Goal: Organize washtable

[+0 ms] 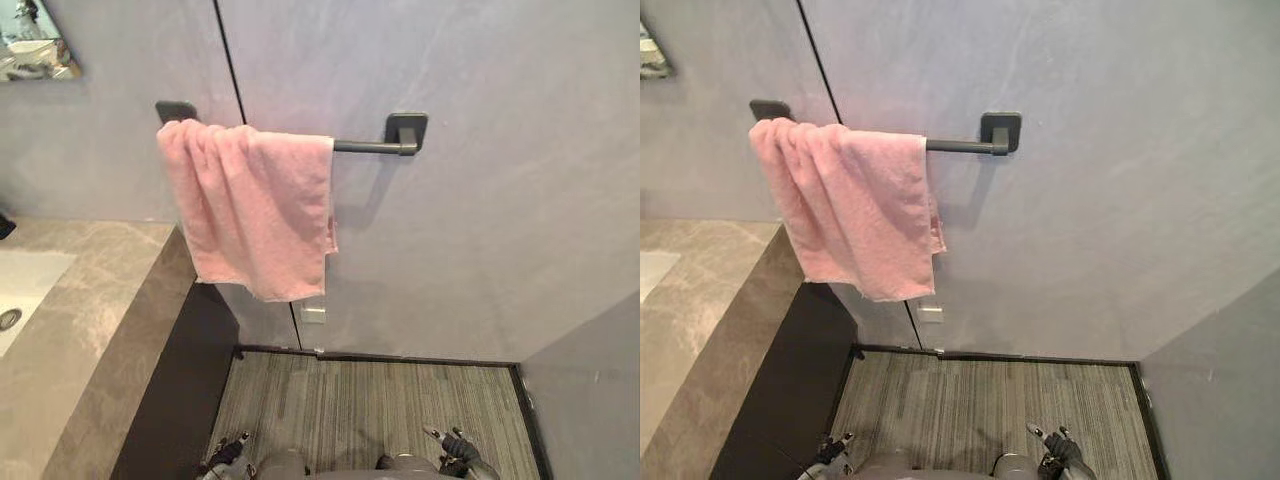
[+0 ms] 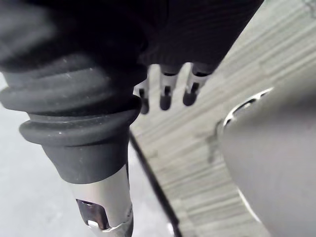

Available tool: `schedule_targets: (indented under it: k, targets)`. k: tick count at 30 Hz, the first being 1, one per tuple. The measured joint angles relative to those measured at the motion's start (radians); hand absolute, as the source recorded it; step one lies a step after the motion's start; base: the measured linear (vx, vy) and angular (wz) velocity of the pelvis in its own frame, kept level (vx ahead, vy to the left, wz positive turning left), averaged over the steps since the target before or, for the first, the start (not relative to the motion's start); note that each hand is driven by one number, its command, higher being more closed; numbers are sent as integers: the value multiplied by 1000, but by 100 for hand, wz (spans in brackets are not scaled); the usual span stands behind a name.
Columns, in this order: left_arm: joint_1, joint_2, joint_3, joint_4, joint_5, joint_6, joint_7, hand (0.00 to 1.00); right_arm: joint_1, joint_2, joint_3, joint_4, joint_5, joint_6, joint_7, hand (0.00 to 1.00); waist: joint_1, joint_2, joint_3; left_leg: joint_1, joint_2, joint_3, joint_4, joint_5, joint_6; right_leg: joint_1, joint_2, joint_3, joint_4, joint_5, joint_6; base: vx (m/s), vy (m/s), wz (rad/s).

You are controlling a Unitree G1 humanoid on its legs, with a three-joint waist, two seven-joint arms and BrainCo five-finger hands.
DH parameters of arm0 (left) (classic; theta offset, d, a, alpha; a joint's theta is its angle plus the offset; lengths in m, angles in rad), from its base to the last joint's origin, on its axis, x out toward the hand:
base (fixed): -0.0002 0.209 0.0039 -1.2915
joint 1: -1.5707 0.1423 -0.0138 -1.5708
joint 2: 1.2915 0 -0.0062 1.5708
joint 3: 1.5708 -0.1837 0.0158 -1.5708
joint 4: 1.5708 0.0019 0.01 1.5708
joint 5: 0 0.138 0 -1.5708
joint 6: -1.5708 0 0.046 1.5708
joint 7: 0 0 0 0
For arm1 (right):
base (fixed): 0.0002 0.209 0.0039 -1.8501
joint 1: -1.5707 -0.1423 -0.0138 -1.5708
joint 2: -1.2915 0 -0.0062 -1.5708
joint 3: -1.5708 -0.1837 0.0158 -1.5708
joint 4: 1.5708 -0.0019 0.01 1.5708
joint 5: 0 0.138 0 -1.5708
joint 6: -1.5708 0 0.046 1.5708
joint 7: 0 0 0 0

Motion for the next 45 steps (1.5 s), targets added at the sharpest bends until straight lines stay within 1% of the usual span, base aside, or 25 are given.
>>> schedule_targets:
  k: [1, 2, 3, 4, 5, 6, 8, 10, 11, 13, 15, 16, 17, 19, 21, 24, 27, 30, 32, 33, 35, 36, 38, 42, 45]
  targets:
    - [3, 7, 0, 0, 0, 1, 0, 0, 0, 0, -1, -6, 2, 0, -3, 0, 2, 2, 0, -4, 36, 46, 3, -11, 16, 11, 3, -4, -1, -6, 2, -2, 21, 22]
    - [5, 4, -2, 0, 0, 2, 0, 0, 4, -2, -1, -14, 2, -2, -4, 0, 6, 10, -2, 4, 76, 82, -26, -12, 18, 16, 1, -9, 1, -11, 10, -47, 63, 18]
    - [6, -1, -7, -1, 0, 2, 2, 0, 6, -5, -2, -18, 2, -2, -5, 0, 9, 18, -6, 19, 95, 94, -96, 4, 5, 9, 0, -9, 10, -19, 22, -56, 142, 7]
    - [6, -9, -18, -1, 1, 0, 8, 0, 6, -13, -12, -20, 2, -3, -4, 0, 12, 35, -18, 44, 87, 85, -185, -23, -37, -14, -1, 2, 27, -26, 35, -49, 184, -8]
    - [6, -5, -30, -3, 2, 0, 8, 0, 6, -10, -19, -16, 2, -2, -6, 0, 13, 30, -23, 50, 72, 98, -210, -14, -34, -18, -13, 15, 24, -23, 35, 19, 188, -9]
    - [8, 19, -81, -24, 3, 2, 18, 0, 10, 8, -27, -17, 2, -4, -4, 0, 12, 10, -36, 62, 32, 110, -289, 28, -21, -18, -30, 26, -32, 12, 46, 44, 112, -4]
    - [10, 33, -124, -66, 3, 1, 20, 0, 18, 16, -30, -17, 2, -4, -7, 0, 12, -12, -49, 84, 8, 119, -339, 55, -16, -12, -38, 30, -66, 36, 60, 57, 62, -3]
    - [14, 45, -220, -243, 5, -2, 25, 0, 35, 22, -26, -32, 3, -4, -22, 0, 10, -7, -52, 111, -24, 124, -410, 93, -9, 3, -49, 36, -117, 66, 67, 57, 69, -6]
    - [14, 55, -245, -296, 8, -9, 25, 0, 39, 21, -24, -36, 3, -5, -23, 0, 9, -6, -52, 118, -29, 127, -426, 101, -8, 4, -51, 37, -122, 70, 66, 46, 45, -3]
    - [15, 119, -301, -478, 11, -53, 17, 0, 45, 14, -9, -40, 3, -14, -23, 0, 0, -8, -58, 134, -42, 128, -473, 125, -9, 2, -51, 38, -132, 74, 64, 15, 9, -1]
    - [9, 164, -305, -545, 4, -82, 14, 0, 44, 2, -7, -40, 3, -21, -21, 0, -15, 6, -67, 147, -44, 131, -499, 135, -11, 5, -45, 40, -142, 77, 60, 22, -5, -8]
    - [7, 191, -314, -578, -16, -98, 12, 0, 45, -11, -6, -40, 3, -25, -18, 0, -16, 21, -69, 160, -44, 139, -517, 141, -13, 8, -40, 48, -149, 79, 59, 27, -21, -12]
    - [6, 212, -324, -611, -41, -105, 3, 0, 49, -26, -4, -40, 2, -25, -15, 0, -17, 36, -78, 167, -44, 140, -536, 149, -16, 10, -36, 47, -155, 80, 58, 35, -32, -11]
    - [9, 245, -357, -686, -71, -106, -14, 0, 59, -44, 3, -36, 1, -23, -12, 0, -16, 48, -81, 186, -41, 138, -560, 157, -20, 21, -28, 46, -164, 82, 56, 30, -41, 0]
    - [9, 285, -382, -792, -107, -109, -54, 0, 51, -61, 14, -36, 0, -22, 5, 0, -19, 48, -84, 193, -39, 129, -584, 172, -21, 30, -20, 37, -181, 88, 47, 3, -39, 6]
    - [9, 311, -399, -854, -143, -130, -83, 0, 44, -73, 14, -35, 0, -22, 9, 0, -24, 46, -84, 203, -40, 129, -599, 178, -20, 38, -17, 38, -196, 98, 44, -4, -10, 2]
    - [9, 311, -397, -897, -159, -139, -82, 0, 41, -74, 14, -27, 0, -22, 23, 0, -23, 38, -83, 209, -42, 129, -600, 178, -19, 46, -17, 39, -200, 99, 43, -11, 0, 1]
    - [16, 280, -377, -941, -159, -158, -21, 0, 39, -71, 13, -12, -1, -21, 22, 0, -21, 31, -82, 209, -42, 125, -600, 179, -18, 56, -16, 37, -222, 112, 37, -36, -2, 2]
    - [21, 236, -335, -972, -159, -179, 37, 0, 41, -71, 13, 3, -5, -21, 15, 0, -18, 30, -82, 209, -44, 124, -600, 181, -16, 61, -16, 36, -231, 117, 38, 0, 0, 0]
    - [23, 228, -323, -981, -159, -182, 46, 0, 41, -70, 13, 3, -7, -21, 14, 0, -18, 30, -82, 210, -44, 123, -600, 181, -16, 63, -16, 35, -231, 117, 38, 0, 0, 0]
    - [42, 191, -288, -1054, -158, -197, 88, 0, 42, -68, 13, 5, -8, -21, 3, 0, -18, 29, -82, 209, -42, 122, -597, 182, -15, 66, -15, 39, -230, 117, 38, -45, -18, 2]
    - [52, 170, -272, -1105, -149, -216, 117, 0, 44, -66, 12, 5, -8, -22, 1, 0, -15, 29, -82, 208, -41, 122, -597, 182, -15, 71, -14, 40, -229, 117, 39, -61, -21, 1]
    - [53, 151, -242, -1155, -123, -235, 154, 0, 44, -63, 12, 5, -8, -22, 0, 0, -14, 29, -82, 209, -39, 121, -596, 183, -16, 72, -13, 40, -226, 116, 39, -60, -22, 1]
    - [50, 144, -193, -1208, -117, -261, 195, 0, 48, -49, 13, 5, -8, -24, 0, 0, -12, 28, -83, 212, -34, 120, -600, 184, -19, 71, -11, 44, -214, 111, 42, -56, -26, 0]
    - [45, 158, -199, -1205, -126, -260, 191, 0, 55, -49, 15, 5, -8, -24, 1, 0, -13, 26, -85, 212, -33, 119, -604, 185, -21, 70, -10, 44, -212, 109, 43, -25, -13, 1]
